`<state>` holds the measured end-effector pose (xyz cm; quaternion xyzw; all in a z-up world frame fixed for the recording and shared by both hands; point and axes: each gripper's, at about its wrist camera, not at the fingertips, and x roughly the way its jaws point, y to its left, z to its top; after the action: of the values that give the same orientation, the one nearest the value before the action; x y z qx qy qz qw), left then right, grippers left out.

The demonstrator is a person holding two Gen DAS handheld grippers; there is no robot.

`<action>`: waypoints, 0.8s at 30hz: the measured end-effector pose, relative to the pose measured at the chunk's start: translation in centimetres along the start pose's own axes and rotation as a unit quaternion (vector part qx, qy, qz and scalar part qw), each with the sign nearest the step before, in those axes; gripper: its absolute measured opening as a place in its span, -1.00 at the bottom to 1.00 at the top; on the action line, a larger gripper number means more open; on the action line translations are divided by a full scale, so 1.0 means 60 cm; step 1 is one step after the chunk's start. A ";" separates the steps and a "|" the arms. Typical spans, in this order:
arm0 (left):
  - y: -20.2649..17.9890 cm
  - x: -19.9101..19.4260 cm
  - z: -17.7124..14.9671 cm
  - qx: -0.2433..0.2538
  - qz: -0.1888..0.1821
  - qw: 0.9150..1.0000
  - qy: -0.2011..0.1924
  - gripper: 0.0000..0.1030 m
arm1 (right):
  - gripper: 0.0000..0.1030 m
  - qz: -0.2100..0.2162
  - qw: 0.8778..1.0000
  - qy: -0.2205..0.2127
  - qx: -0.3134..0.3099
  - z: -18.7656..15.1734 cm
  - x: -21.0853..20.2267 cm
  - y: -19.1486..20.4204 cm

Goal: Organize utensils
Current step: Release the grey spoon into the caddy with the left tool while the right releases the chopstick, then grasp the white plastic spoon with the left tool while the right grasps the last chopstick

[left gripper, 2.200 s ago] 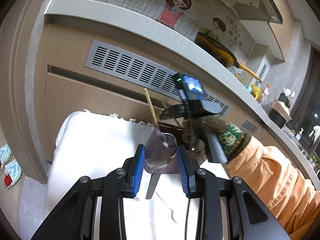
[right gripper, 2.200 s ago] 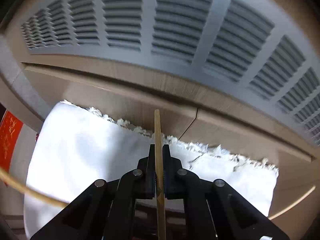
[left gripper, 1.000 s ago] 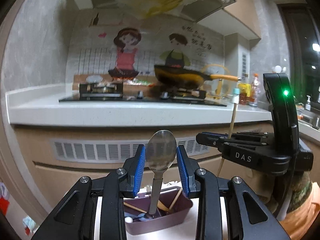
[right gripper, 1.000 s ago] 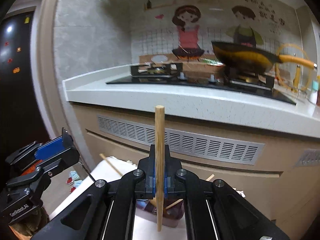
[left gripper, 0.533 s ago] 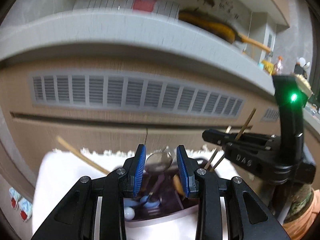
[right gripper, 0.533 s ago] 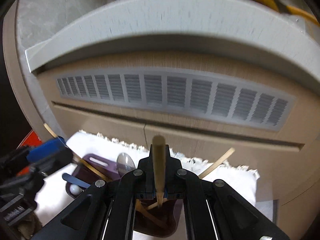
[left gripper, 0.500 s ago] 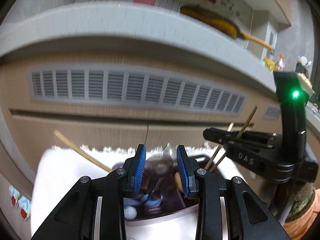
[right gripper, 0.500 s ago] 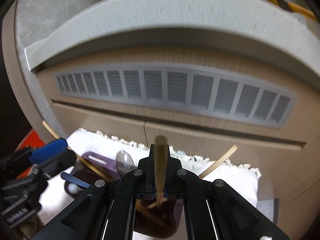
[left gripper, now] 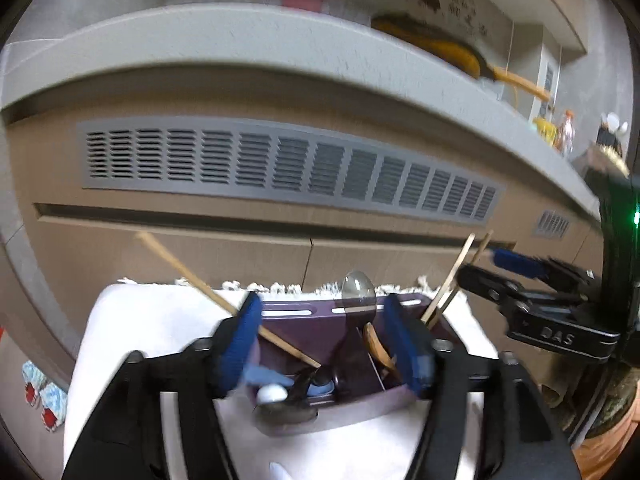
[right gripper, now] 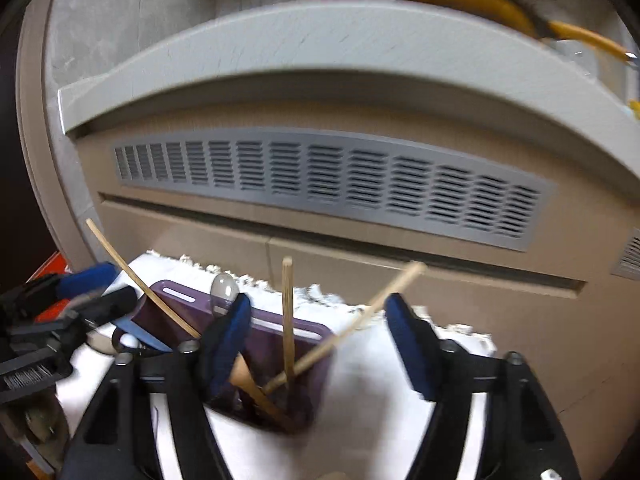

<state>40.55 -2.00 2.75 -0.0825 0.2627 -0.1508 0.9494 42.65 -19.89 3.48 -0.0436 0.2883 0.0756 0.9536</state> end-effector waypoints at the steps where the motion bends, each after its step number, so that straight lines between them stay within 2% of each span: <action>1: 0.002 -0.014 -0.003 -0.001 -0.001 1.000 -0.006 0.32 | 0.60 -0.011 1.000 -0.007 0.001 -0.008 -0.016 -0.008; 3: 0.004 -0.038 -0.012 0.000 0.000 1.000 -0.007 0.32 | 0.76 -0.030 0.999 -0.014 0.002 -0.029 -0.041 -0.020; 9: -0.012 -0.088 -0.080 0.037 0.003 0.999 0.025 0.33 | 0.78 -0.039 0.998 0.042 -0.014 -0.124 -0.068 -0.026; 13: -0.026 -0.099 -0.156 0.068 0.002 0.994 0.088 0.41 | 0.78 -0.033 0.996 0.082 -0.025 -0.200 -0.081 -0.014; 16: -0.034 -0.104 -0.222 0.081 -0.004 0.986 0.143 0.41 | 0.78 -0.020 0.993 0.112 -0.029 -0.254 -0.097 0.000; 20: -0.041 -0.106 -0.271 0.062 -0.025 0.980 0.186 0.41 | 0.78 -0.030 0.990 0.123 -0.058 -0.309 -0.120 0.029; 24: -0.042 -0.086 -0.261 0.023 -0.026 0.980 0.198 0.41 | 0.81 -0.035 0.987 0.143 -0.061 -0.334 -0.119 0.039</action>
<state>27.54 -3.89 -7.52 -0.0360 0.4400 -0.1943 0.8760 25.50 -20.94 -9.26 -0.1223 0.4151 0.0531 0.8999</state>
